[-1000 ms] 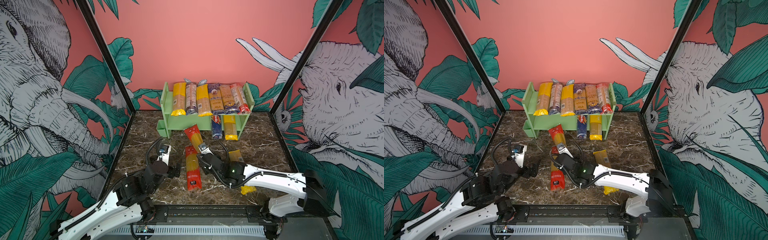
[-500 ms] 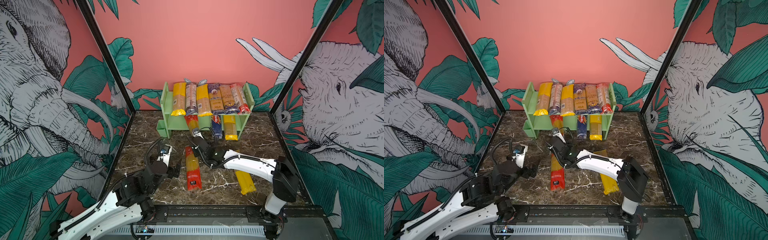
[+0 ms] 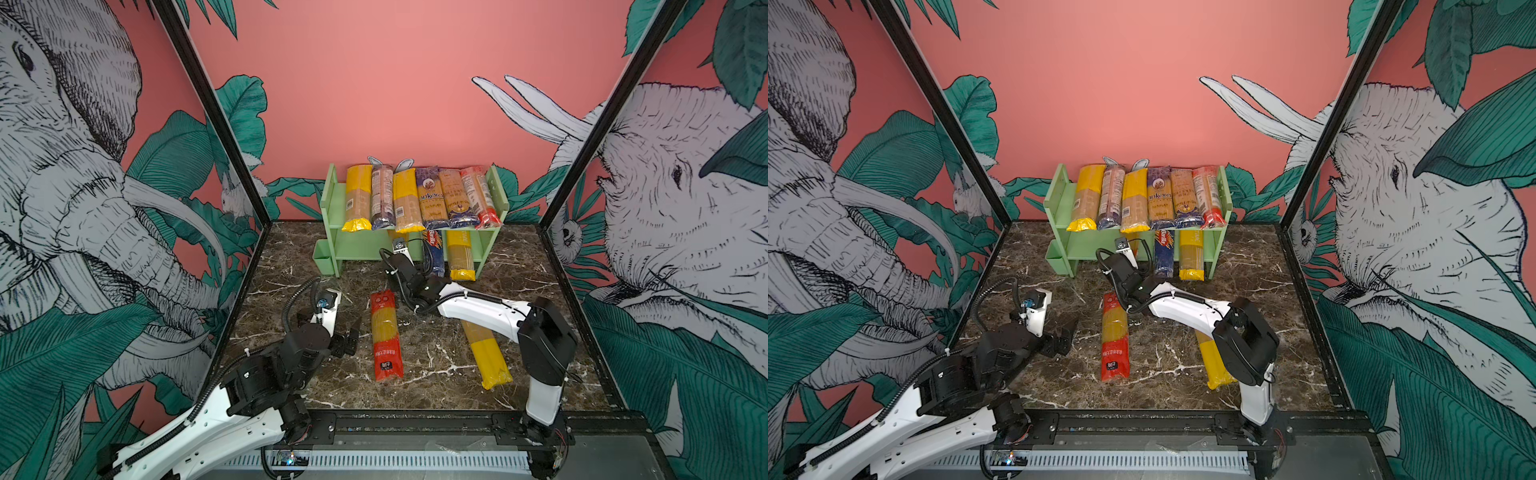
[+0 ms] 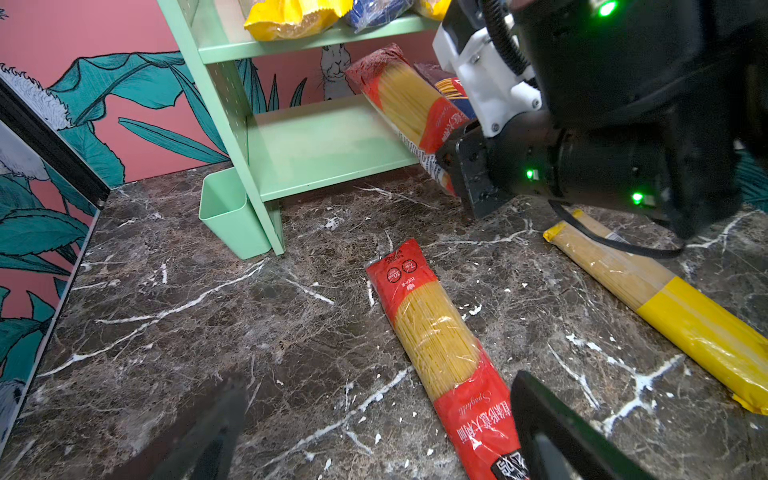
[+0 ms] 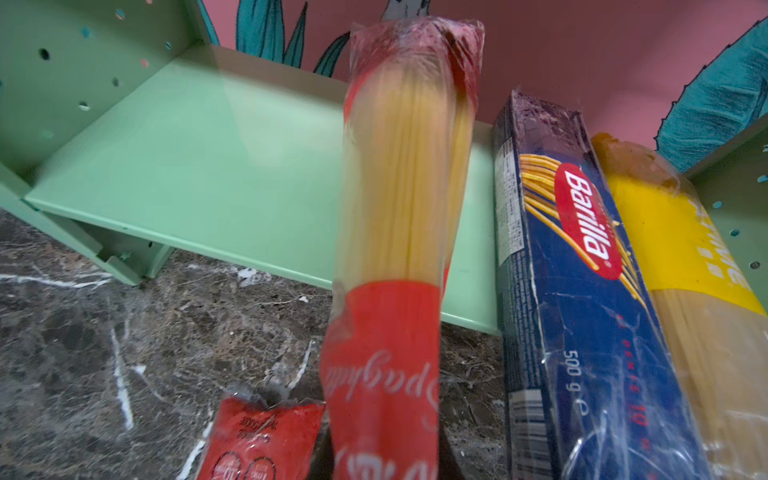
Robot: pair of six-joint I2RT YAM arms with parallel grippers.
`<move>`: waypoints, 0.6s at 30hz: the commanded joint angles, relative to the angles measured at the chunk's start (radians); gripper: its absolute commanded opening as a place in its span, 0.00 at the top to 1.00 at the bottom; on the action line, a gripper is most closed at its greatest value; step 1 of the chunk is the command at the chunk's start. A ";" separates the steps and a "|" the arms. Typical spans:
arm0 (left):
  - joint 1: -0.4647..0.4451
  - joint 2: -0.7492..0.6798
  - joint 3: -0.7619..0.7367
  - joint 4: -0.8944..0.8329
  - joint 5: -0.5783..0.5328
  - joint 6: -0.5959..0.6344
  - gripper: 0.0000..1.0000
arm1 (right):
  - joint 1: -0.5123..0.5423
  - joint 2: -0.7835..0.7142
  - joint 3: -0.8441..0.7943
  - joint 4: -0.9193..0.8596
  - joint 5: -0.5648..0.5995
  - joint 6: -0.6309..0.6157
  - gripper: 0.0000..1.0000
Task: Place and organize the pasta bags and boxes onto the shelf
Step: 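Carry the red pack to the lower shelf beside the Barilla box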
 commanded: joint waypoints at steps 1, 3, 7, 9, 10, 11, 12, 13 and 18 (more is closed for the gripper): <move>-0.003 -0.006 0.027 0.001 -0.019 0.004 0.01 | -0.022 -0.016 0.048 0.194 0.081 0.015 1.00; -0.004 -0.005 0.026 0.001 -0.020 0.005 0.01 | -0.035 -0.008 0.046 0.204 0.074 0.016 1.00; -0.004 -0.002 0.032 -0.002 -0.024 0.004 0.01 | -0.054 0.002 0.050 0.208 0.058 0.029 1.00; -0.004 -0.002 0.034 -0.005 -0.027 0.003 0.01 | -0.059 0.012 0.058 0.208 0.053 0.032 1.00; -0.004 -0.003 0.034 -0.006 -0.029 0.003 0.01 | -0.062 0.018 0.063 0.206 0.055 0.037 1.00; -0.003 -0.004 0.035 -0.009 -0.034 0.002 0.01 | -0.064 0.024 0.064 0.211 0.058 0.039 1.00; -0.004 -0.005 0.036 -0.015 -0.040 -0.002 0.01 | -0.067 0.032 0.065 0.216 0.060 0.039 1.00; -0.004 -0.007 0.037 -0.021 -0.046 -0.007 0.01 | -0.070 0.039 0.071 0.217 0.059 0.042 1.00; -0.004 -0.029 0.033 -0.035 -0.054 -0.016 0.01 | -0.082 0.057 0.082 0.212 0.048 0.055 1.00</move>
